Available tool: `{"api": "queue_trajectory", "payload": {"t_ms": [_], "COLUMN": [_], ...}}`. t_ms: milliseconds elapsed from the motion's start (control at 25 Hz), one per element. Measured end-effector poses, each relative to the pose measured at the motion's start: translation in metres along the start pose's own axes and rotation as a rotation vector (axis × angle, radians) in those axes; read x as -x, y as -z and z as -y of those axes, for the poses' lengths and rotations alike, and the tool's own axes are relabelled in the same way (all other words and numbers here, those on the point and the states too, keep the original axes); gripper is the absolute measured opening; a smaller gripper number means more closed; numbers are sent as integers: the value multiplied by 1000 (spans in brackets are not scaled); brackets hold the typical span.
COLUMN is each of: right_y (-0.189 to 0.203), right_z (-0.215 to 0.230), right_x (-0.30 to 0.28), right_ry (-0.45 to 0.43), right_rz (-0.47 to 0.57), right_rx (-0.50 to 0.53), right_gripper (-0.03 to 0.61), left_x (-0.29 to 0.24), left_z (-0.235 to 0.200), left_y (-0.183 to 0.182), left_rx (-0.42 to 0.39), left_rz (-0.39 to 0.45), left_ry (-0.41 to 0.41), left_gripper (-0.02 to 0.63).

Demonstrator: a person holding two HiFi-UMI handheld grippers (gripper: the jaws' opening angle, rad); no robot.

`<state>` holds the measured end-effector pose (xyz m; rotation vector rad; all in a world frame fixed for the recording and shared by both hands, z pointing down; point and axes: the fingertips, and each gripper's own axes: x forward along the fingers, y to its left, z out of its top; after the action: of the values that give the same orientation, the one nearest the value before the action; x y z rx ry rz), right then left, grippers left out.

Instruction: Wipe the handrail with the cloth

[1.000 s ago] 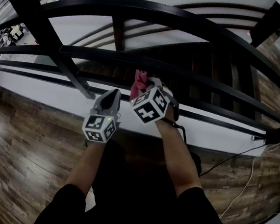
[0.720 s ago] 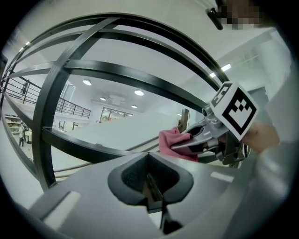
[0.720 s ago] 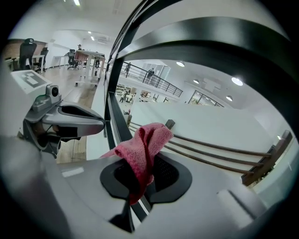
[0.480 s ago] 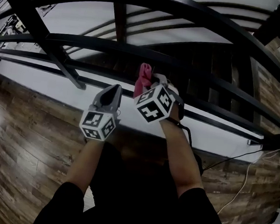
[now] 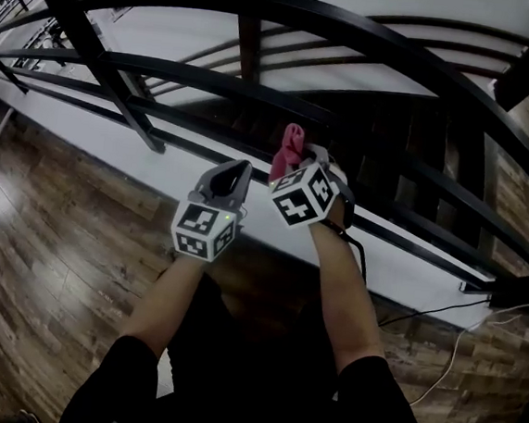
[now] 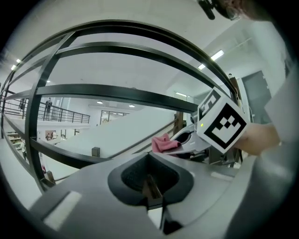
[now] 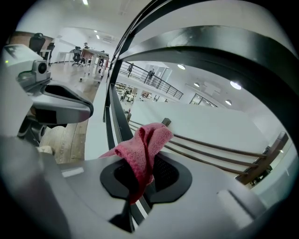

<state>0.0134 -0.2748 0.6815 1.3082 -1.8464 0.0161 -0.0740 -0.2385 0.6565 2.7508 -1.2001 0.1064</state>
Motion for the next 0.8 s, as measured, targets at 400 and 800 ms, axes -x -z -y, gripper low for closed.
{"api": "queue_trajectory", "payload": {"t_ms": [400, 800], "right_y": [38, 69], "right_z": [24, 45], "right_x": [20, 39], "right_ry": [-38, -50], "right_rz": [22, 47], "right_rx": [-36, -17], "right_gripper": [46, 46], "left_x": [-7, -27], "left_z": [48, 105], "left_y": [1, 2], "left_rx": [36, 20], "left_rz": [3, 5], "left_ry": [-35, -19], "left_gripper": [-2, -2]}}
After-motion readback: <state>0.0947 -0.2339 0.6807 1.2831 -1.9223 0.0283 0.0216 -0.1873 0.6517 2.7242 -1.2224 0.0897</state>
